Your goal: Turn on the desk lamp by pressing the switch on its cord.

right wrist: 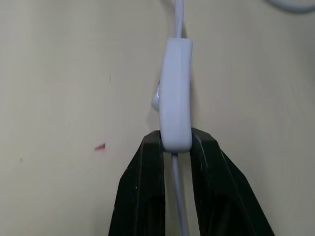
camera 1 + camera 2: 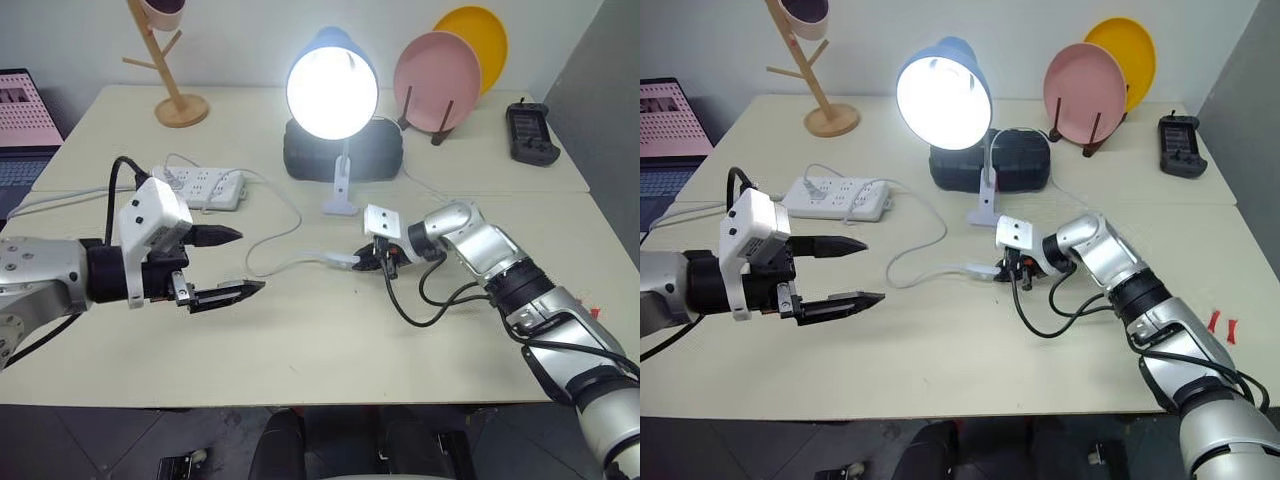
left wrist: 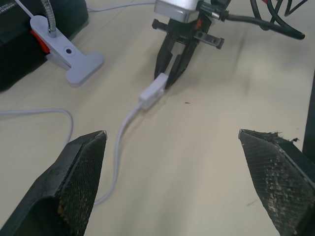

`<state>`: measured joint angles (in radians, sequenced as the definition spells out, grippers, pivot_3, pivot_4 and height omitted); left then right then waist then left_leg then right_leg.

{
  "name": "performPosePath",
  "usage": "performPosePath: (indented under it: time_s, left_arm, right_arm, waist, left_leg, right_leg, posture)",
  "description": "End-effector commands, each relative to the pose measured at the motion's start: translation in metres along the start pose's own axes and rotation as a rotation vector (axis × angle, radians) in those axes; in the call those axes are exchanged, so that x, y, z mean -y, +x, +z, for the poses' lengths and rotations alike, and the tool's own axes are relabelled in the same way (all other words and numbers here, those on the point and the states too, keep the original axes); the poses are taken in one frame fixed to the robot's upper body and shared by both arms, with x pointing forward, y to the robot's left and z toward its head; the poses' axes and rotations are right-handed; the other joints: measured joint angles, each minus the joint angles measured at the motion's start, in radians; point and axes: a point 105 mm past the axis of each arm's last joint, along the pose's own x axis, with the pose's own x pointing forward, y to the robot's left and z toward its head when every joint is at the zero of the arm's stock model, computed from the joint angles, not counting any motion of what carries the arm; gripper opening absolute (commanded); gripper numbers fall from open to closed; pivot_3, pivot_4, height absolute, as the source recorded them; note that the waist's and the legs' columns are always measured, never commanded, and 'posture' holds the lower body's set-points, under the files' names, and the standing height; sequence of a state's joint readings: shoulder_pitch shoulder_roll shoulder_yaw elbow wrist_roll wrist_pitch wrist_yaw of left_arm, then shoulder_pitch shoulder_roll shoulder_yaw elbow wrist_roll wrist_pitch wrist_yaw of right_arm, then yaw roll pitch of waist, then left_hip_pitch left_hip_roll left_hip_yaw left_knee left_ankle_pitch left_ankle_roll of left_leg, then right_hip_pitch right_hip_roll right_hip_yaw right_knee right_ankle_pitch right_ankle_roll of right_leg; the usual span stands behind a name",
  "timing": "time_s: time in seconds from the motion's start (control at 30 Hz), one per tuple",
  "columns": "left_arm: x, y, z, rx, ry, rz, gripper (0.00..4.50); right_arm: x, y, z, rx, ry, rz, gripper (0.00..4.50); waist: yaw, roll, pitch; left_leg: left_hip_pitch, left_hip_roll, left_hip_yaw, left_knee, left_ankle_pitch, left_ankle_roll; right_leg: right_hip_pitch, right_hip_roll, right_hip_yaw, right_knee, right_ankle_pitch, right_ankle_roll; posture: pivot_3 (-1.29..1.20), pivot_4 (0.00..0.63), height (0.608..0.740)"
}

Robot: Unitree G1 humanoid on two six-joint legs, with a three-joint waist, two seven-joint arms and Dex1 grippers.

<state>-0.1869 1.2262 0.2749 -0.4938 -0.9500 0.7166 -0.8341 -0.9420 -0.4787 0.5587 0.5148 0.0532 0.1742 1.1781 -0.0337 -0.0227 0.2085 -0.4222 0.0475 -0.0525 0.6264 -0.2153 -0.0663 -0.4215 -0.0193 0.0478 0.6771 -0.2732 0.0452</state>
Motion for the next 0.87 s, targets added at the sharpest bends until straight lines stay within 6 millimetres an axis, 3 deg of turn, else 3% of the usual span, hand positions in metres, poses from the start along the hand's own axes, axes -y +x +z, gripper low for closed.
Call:
performPosePath:
  time_s: [0.03,0.1,0.13,0.57,0.7,0.87]
  left_arm:
    - [0.001,0.0,0.004,0.006,0.035,-0.014,4.48]
    - [-0.002,0.0,-0.001,-0.018,0.047,-0.01,4.5]
    - [-0.003,0.0,-0.002,-0.025,0.047,-0.011,4.5]
    - [-0.024,-0.009,-0.009,-0.065,0.061,-0.032,4.5]
    - [-0.028,-0.014,-0.007,-0.1,0.08,-0.056,4.5]
    - [-0.033,-0.015,-0.008,-0.106,0.093,-0.084,4.5]
  right_arm:
    - [-0.004,-0.002,-0.011,-0.034,-0.032,0.025,0.36]
    - [0.0,-0.007,-0.009,-0.021,-0.017,0.018,1.1]
    - [0.001,-0.01,-0.006,-0.005,-0.004,0.02,1.14]
    - [-0.025,-0.091,0.039,0.157,0.051,0.055,4.36]
    - [-0.034,-0.119,0.037,0.143,0.038,0.016,4.48]
    - [-0.041,-0.127,0.04,0.155,0.067,-0.008,4.48]
  waist:
    - [0.0,0.0,0.0]
    - [-0.001,0.0,0.0]
    - [-0.001,0.0,0.0]
    - [0.001,0.0,0.0]
    - [0.001,0.0,0.0]
    - [0.001,0.0,0.0]
  left_leg:
    - [0.0,0.0,0.0,0.0,0.0,0.0]
    - [0.0,0.0,0.0,0.001,0.0,0.0]
    - [0.0,0.0,0.0,0.001,0.0,0.0]
    - [0.002,0.0,-0.002,0.002,0.0,0.0]
    - [0.002,0.0,-0.001,0.002,0.0,0.0]
    - [0.002,0.0,-0.001,0.002,0.0,0.0]
  right_leg:
    - [0.0,0.0,0.0,0.0,0.0,0.0]
    - [0.0,0.0,0.0,0.001,0.0,0.0]
    - [0.0,0.0,0.0,0.002,0.0,0.0]
    - [0.001,0.001,-0.001,0.003,0.0,0.0]
    - [0.002,0.001,-0.001,0.003,0.0,0.0]
    - [0.001,0.001,-0.001,0.003,0.0,0.001]
  posture:
    - [0.0,0.15,0.74]
    - [0.0,0.15,0.74]
    - [0.0,0.15,0.74]
    - [0.0,0.15,0.74]
    - [0.0,0.15,0.74]
    - [0.0,0.15,0.74]
